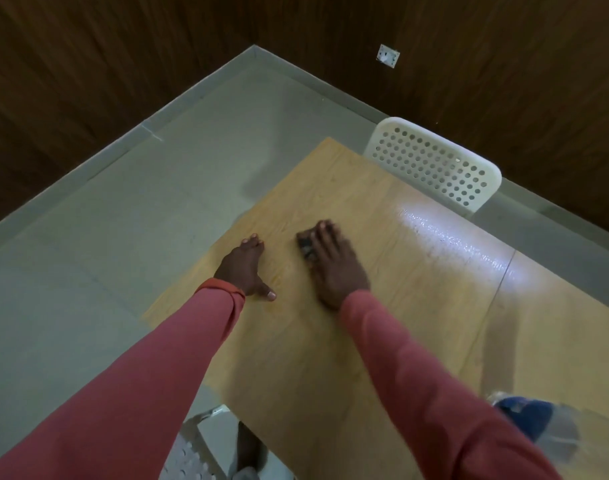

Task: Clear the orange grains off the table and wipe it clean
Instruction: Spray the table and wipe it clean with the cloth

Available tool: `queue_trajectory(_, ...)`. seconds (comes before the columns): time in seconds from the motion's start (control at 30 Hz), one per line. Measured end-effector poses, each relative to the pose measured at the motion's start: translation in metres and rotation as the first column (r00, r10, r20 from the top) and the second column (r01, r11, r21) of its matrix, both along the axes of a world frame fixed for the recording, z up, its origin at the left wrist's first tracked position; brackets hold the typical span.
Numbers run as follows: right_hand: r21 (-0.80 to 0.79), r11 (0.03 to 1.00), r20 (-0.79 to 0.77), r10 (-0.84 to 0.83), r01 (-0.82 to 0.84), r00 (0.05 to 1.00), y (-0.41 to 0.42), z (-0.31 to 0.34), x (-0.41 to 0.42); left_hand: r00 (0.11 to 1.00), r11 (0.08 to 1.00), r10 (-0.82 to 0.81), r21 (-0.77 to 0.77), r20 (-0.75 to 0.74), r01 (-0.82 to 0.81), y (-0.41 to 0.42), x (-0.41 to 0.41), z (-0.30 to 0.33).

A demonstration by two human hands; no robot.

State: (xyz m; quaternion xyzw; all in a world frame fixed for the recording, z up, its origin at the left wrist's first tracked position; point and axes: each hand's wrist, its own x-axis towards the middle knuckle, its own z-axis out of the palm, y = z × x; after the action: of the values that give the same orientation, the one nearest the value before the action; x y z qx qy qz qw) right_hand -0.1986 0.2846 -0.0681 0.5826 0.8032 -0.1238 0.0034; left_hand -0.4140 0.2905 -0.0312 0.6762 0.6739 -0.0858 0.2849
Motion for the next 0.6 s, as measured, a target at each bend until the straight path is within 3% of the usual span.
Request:
queue_trajectory(0.07, 0.005, 0.995, -0.021, 0.098, -0.098, 0.995, -0.057, -0.005, -0.001, 1.000, 1.000, 0.004, 0.010, -0.001, -0.004, -0.001, 0.000, 0.000)
queue_trajectory(0.17, 0.042, 0.999, -0.072, 0.024, -0.022, 0.997, -0.107, -0.008, 0.041, 1.000, 1.000, -0.002, 0.012, 0.009, 0.002, -0.001, 0.000, 0.001)
queue_trajectory(0.3, 0.043, 0.971, 0.024, -0.236, 0.235, 0.971, -0.048, -0.008, 0.090, 1.000, 1.000, 0.012, 0.012, 0.026, -0.012, 0.000, -0.001, -0.002)
queue_trajectory(0.4, 0.024, 0.928, 0.070, -0.372, 0.371, 0.926, 0.026, -0.008, 0.077, 1.000, 1.000, 0.005, 0.014, 0.015, -0.005, 0.000, -0.002, -0.005)
queue_trajectory(0.5, 0.033, 0.976, 0.044, -0.218, 0.217, 0.975, 0.028, -0.009, 0.030, 1.000, 1.000, -0.025, 0.007, 0.006, 0.025, -0.001, -0.002, -0.003)
queue_trajectory(0.6, 0.029, 0.999, -0.021, 0.024, -0.024, 0.999, -0.059, -0.010, 0.002, 0.998, 0.998, -0.061, 0.035, 0.020, 0.060, -0.010, -0.005, -0.002)
